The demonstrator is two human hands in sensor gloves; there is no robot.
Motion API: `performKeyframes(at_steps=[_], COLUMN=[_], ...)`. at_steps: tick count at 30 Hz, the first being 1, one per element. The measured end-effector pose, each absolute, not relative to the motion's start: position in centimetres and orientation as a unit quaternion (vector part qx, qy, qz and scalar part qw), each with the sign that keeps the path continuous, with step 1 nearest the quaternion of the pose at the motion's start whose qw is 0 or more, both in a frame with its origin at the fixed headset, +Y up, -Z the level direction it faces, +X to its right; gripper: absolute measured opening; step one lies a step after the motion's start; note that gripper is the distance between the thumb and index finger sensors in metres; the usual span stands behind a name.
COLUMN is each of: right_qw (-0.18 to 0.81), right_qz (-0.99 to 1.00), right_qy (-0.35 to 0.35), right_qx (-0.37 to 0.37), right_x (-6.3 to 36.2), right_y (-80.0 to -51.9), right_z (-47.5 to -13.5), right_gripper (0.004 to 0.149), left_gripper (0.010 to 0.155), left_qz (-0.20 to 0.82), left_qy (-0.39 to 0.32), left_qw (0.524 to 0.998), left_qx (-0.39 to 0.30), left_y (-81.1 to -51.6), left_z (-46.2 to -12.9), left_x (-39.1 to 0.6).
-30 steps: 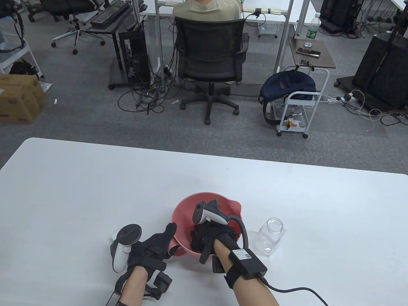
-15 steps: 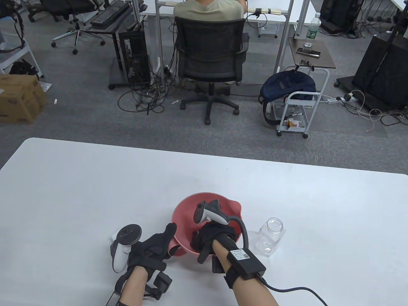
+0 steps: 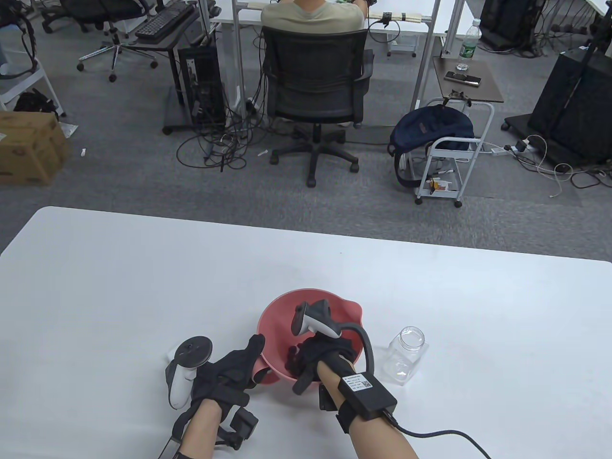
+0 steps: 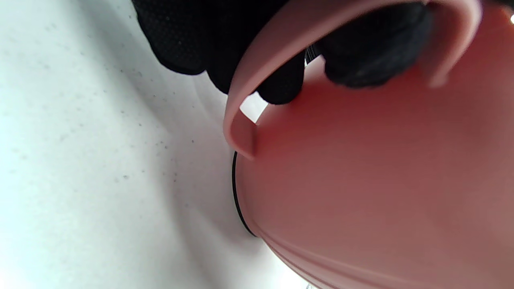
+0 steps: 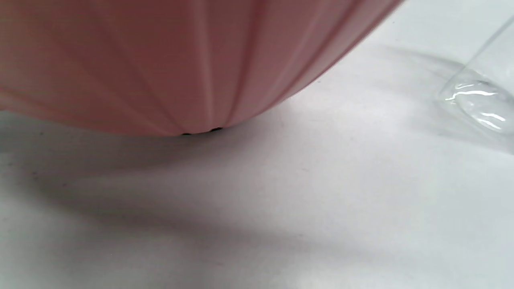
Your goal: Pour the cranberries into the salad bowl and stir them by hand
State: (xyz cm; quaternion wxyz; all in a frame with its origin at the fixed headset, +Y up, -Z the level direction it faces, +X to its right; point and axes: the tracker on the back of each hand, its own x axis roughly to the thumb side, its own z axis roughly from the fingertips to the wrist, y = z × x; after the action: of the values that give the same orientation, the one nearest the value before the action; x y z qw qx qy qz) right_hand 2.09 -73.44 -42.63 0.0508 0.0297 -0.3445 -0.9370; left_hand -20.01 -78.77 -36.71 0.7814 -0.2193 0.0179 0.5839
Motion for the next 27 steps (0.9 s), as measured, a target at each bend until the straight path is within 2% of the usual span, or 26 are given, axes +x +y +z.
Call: performKeyframes(at_steps=[9,16,20,27], right_qw=[0.030,0.032,0.023,0.013], right_qz=[-0.934,-0.929,-0.927,-0.927], right_qy=[-0.355,-0.368,-0.374,-0.373], right_qx=[-0.003,-0.010,-0.019,-0.031], right_x=[1.96,1.93,1.94,1.89], right_y=[-73.75,-74.03,-74.09,-74.05], right_z=[-42.76,-42.81,-42.86,-42.86], right_gripper=[0.044,0.040,0.041,0.053], left_gripper=[0.073,0.072,0.073,0.073], left_qz=[0.585,0.585,0.586,0.586], left_qy=[0.018,0.016,0.015,0.015], left_qw=[0.780,0.779,0.779,0.778], left_qx=[-0.221,-0.224,-0.225,-0.226], left_y=[-78.79,-78.79,-78.79,-78.81], left_z=[-36.70,-36.71,-36.72,-36.69], left_x=[-20.01,-20.02,-20.01,-20.01])
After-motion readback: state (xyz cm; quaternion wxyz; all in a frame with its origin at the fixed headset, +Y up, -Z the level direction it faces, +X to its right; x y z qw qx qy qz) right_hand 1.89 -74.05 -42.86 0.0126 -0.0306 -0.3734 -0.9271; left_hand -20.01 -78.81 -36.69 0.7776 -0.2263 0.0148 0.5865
